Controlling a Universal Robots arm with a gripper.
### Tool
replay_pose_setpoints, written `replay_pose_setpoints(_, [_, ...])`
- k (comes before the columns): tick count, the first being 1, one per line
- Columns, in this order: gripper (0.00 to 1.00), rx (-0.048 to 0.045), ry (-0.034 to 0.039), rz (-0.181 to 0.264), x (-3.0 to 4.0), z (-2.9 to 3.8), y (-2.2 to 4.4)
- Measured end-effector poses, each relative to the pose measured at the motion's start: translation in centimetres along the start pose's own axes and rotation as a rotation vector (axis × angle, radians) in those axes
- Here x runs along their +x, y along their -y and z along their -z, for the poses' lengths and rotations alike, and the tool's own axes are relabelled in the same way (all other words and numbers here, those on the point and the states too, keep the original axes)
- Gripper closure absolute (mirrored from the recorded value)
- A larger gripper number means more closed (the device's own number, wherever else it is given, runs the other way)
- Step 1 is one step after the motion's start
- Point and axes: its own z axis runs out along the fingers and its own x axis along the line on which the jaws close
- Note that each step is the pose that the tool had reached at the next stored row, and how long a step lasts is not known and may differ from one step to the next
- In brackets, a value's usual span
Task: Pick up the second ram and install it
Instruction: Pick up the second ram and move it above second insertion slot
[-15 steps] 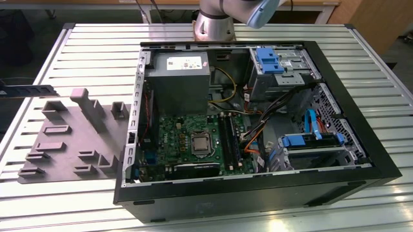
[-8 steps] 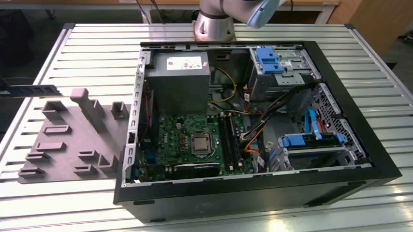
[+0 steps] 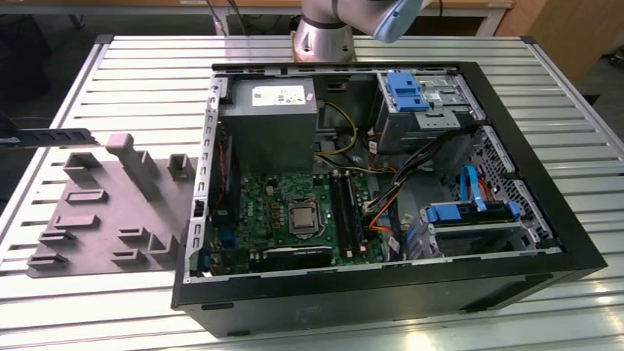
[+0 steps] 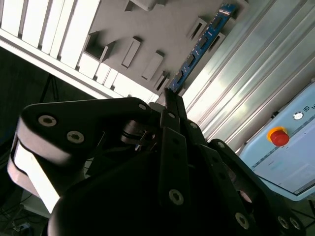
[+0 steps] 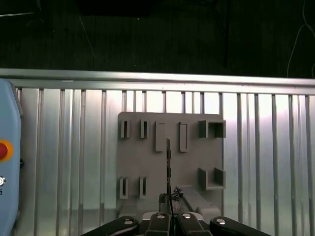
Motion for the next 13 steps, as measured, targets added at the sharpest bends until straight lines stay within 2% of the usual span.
replay_pose_setpoints(13, [0.89, -0.0001, 0.0000, 0.000, -0.01, 0.05, 0.91])
